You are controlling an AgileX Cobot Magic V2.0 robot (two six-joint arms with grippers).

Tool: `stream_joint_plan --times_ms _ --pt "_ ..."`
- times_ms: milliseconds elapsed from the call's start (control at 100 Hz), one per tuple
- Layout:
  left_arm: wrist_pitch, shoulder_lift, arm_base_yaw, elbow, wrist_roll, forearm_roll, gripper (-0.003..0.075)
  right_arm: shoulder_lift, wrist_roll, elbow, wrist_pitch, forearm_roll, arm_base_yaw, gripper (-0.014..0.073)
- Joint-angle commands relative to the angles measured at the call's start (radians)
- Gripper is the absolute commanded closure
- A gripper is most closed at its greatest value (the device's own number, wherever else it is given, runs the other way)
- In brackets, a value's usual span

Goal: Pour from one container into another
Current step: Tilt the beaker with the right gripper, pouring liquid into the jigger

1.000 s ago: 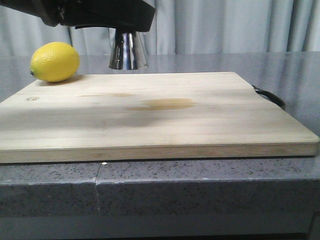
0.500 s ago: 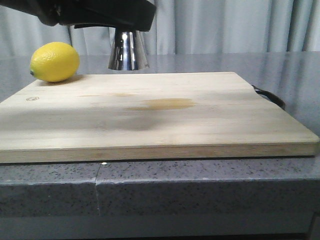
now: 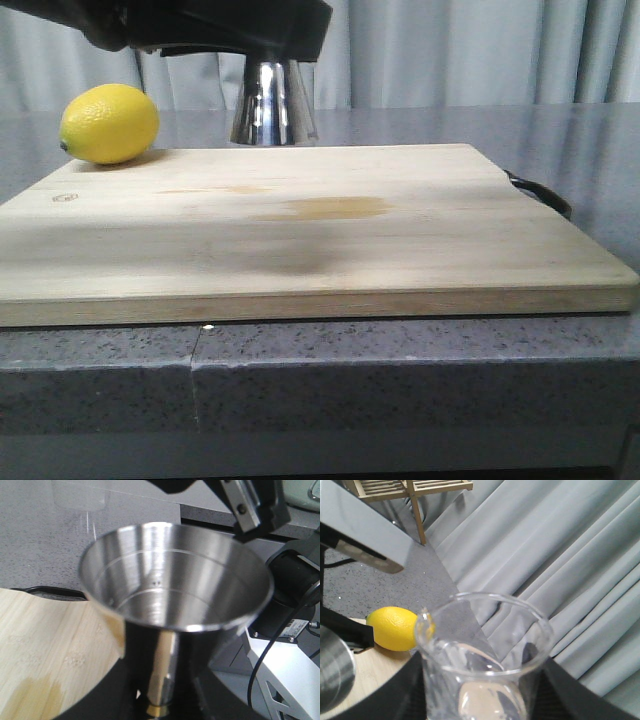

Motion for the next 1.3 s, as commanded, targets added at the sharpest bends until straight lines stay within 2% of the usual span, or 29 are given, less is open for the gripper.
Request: stream_joint_plan --times_ms 0,440,640,840,1290 --pt "0.023 -0.044 -0.012 -0.029 -0.008 -0.076 0.0740 -0.026 -0.003 -0.037 -0.066 0.015 0.001 0.0508" --pt "-0.014 -0.044 -0.012 -0.029 -0.008 -0.076 0.0740 0.008 -0.003 -0.037 -0.073 -0.056 0.001 0.0508" --pt "-0.015 -0.044 -0.012 -0.029 -0.010 -0.076 0.0740 0.008 -0.003 -0.037 -0.073 -0.157 0.001 0.0508" --pt "-0.015 -0.032 -0.012 -0.029 -0.010 -0.076 0.0740 0.008 -0.065 -0.037 -0.073 -0.157 0.001 0.0508" --pt "-0.015 -0.028 -0.012 -0.029 -0.010 -0.076 0.0740 0.008 -0.064 -0.100 -0.027 -0.228 0.001 0.0508"
